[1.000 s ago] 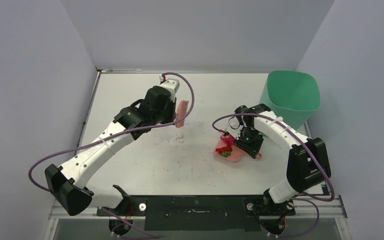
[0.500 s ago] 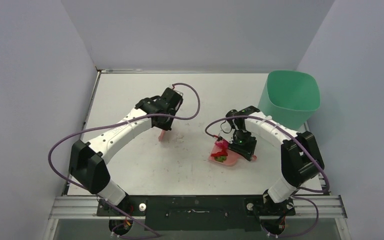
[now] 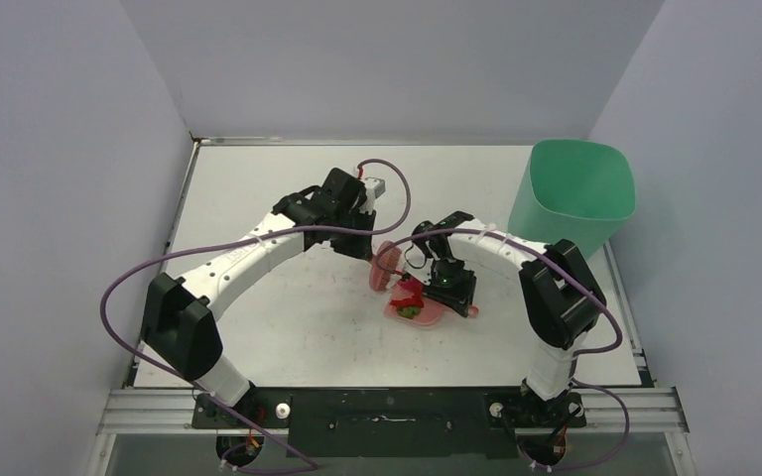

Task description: Sweep away the paper scraps from the table

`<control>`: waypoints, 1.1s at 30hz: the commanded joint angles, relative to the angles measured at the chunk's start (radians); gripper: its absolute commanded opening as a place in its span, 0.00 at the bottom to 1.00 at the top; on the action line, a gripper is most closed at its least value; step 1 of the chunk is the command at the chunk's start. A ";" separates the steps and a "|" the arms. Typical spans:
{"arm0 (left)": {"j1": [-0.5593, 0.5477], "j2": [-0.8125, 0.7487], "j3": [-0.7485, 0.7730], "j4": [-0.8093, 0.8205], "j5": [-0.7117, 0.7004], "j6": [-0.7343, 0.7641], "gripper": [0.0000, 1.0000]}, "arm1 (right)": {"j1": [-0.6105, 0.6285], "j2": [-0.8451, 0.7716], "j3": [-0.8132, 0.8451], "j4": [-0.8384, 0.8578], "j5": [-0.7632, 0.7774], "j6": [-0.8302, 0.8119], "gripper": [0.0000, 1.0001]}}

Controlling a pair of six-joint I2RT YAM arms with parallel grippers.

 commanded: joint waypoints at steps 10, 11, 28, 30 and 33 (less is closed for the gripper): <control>0.011 -0.173 0.038 0.097 0.195 -0.104 0.00 | 0.054 -0.052 0.000 0.099 -0.065 0.055 0.05; 0.012 -0.195 0.039 0.100 0.184 -0.106 0.00 | 0.054 -0.068 -0.012 0.109 -0.064 0.057 0.05; 0.036 -0.499 -0.056 0.058 -0.062 -0.117 0.00 | 0.039 -0.281 -0.031 0.081 -0.029 0.026 0.05; 0.041 -0.554 -0.118 0.056 -0.096 -0.114 0.00 | 0.035 -0.309 -0.031 0.071 -0.025 0.015 0.05; 0.045 -0.637 -0.225 0.054 -0.126 -0.096 0.00 | 0.029 -0.335 -0.012 0.036 -0.030 0.002 0.05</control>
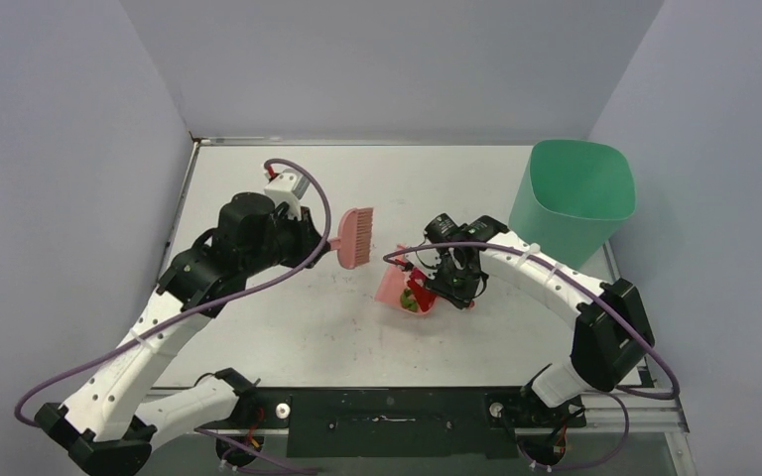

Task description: Sweep away the paper scraps from the table

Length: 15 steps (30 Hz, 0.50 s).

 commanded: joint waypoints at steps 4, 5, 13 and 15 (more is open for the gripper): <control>0.013 -0.175 -0.213 0.013 -0.100 0.027 0.00 | -0.059 -0.087 0.091 -0.093 -0.049 -0.068 0.05; 0.013 -0.192 -0.238 0.013 -0.096 0.030 0.00 | -0.061 -0.093 0.094 -0.097 -0.051 -0.086 0.05; 0.013 -0.280 -0.362 0.002 -0.062 0.002 0.00 | -0.126 -0.080 0.233 -0.184 -0.048 -0.175 0.05; 0.013 -0.294 -0.374 0.016 -0.049 -0.008 0.00 | -0.139 -0.067 0.292 -0.214 -0.049 -0.187 0.05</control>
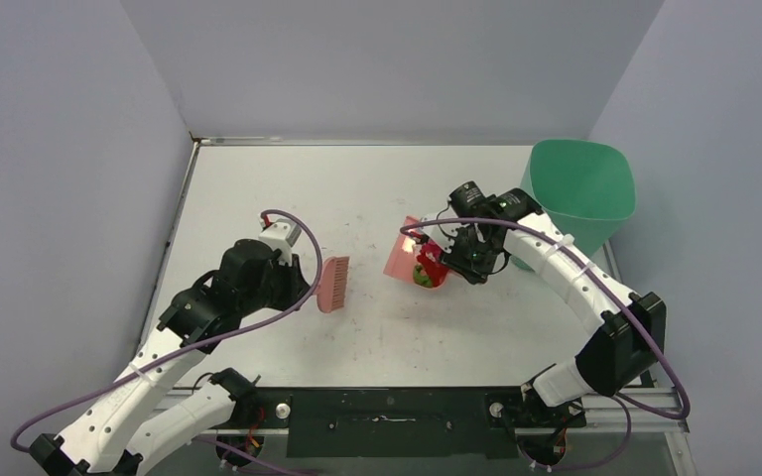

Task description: Sweep away the paper scraps from the table

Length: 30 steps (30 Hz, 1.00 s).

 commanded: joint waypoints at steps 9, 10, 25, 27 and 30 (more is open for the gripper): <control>0.005 -0.059 -0.063 0.110 0.072 -0.029 0.00 | -0.048 0.059 0.375 -0.162 -0.003 -0.034 0.05; 0.004 -0.059 -0.069 0.112 0.072 -0.030 0.00 | -0.048 0.059 0.387 -0.162 0.008 -0.030 0.05; 0.005 -0.071 -0.122 0.176 0.120 -0.010 0.00 | -0.310 0.079 0.634 -0.158 0.124 0.033 0.05; 0.005 -0.072 -0.131 0.184 0.124 -0.009 0.00 | -0.355 0.080 0.646 -0.157 0.124 0.032 0.05; 0.005 -0.075 -0.144 0.193 0.135 -0.008 0.00 | -0.444 0.086 0.677 -0.157 0.117 0.019 0.05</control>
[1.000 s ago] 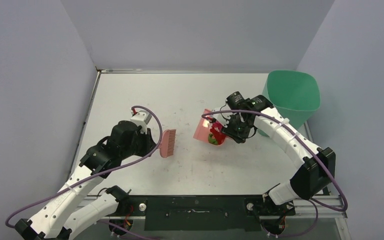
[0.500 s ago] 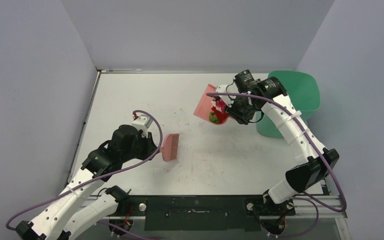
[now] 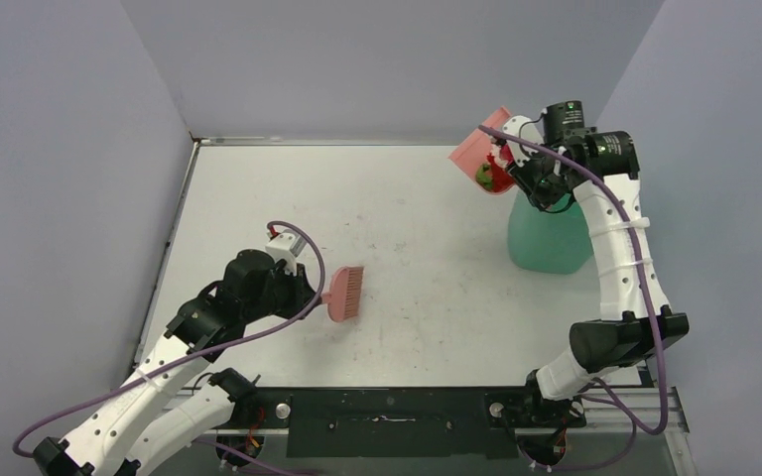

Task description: Sweep away the paper scraps from the table

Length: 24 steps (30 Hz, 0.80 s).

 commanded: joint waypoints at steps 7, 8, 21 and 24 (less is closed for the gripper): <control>0.003 -0.013 -0.028 0.104 0.048 0.012 0.00 | -0.267 0.006 0.127 0.011 0.016 -0.076 0.05; 0.003 -0.014 -0.030 0.107 0.053 0.011 0.00 | -0.293 0.008 0.127 0.015 0.026 -0.084 0.05; 0.003 -0.057 -0.056 0.122 0.065 0.007 0.00 | -0.424 0.071 0.113 0.148 0.419 -0.310 0.05; 0.003 -0.074 -0.066 0.119 0.066 0.007 0.00 | -0.423 0.066 0.054 0.232 0.560 -0.429 0.05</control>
